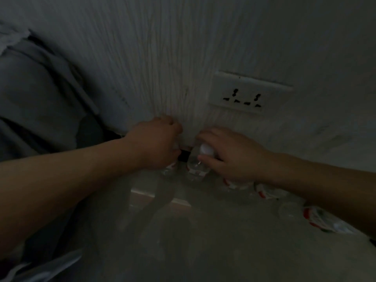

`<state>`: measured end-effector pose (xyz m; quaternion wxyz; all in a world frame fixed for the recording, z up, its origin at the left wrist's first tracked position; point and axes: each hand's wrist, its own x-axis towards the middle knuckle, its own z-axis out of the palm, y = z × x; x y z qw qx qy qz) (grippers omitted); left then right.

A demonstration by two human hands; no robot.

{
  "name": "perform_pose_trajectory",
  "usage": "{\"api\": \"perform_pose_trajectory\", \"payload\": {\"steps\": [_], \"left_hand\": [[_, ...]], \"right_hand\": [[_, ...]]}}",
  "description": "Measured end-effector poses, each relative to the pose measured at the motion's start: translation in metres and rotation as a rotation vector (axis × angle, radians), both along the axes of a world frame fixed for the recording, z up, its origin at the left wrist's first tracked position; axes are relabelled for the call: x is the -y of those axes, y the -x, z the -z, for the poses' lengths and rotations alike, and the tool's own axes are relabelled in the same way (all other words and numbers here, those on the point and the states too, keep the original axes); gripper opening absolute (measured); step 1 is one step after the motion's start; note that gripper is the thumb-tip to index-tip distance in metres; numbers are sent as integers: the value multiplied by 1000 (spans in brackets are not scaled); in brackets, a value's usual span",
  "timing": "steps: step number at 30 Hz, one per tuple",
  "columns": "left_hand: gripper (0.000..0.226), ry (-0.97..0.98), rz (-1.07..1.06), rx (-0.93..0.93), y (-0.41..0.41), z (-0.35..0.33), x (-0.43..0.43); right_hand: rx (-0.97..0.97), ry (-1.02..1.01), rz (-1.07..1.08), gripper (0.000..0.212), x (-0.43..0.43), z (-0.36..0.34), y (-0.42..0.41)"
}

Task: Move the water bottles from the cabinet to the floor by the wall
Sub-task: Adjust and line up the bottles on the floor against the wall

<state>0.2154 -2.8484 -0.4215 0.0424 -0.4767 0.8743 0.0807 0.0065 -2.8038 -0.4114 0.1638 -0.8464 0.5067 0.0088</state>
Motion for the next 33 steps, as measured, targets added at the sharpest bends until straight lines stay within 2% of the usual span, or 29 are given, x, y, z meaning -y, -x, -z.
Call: {"api": "perform_pose_trajectory", "payload": {"steps": [3,9,15,23,33], "left_hand": [[55,39,-29,-14,0,3,1],[51,26,-85,2,-3,-5,6],[47,-68,-94,18,-9,-1,11],[40,-158,-96,-64,-8,-4,14],[30,-192,-55,-99,-10,-11,22]], "right_hand": [[62,21,-8,49,0,6,1],[61,3,15,46,1,14,0],[56,34,27,48,8,19,1],[124,37,42,29,13,21,5],[224,75,155,24,17,21,0]]}}
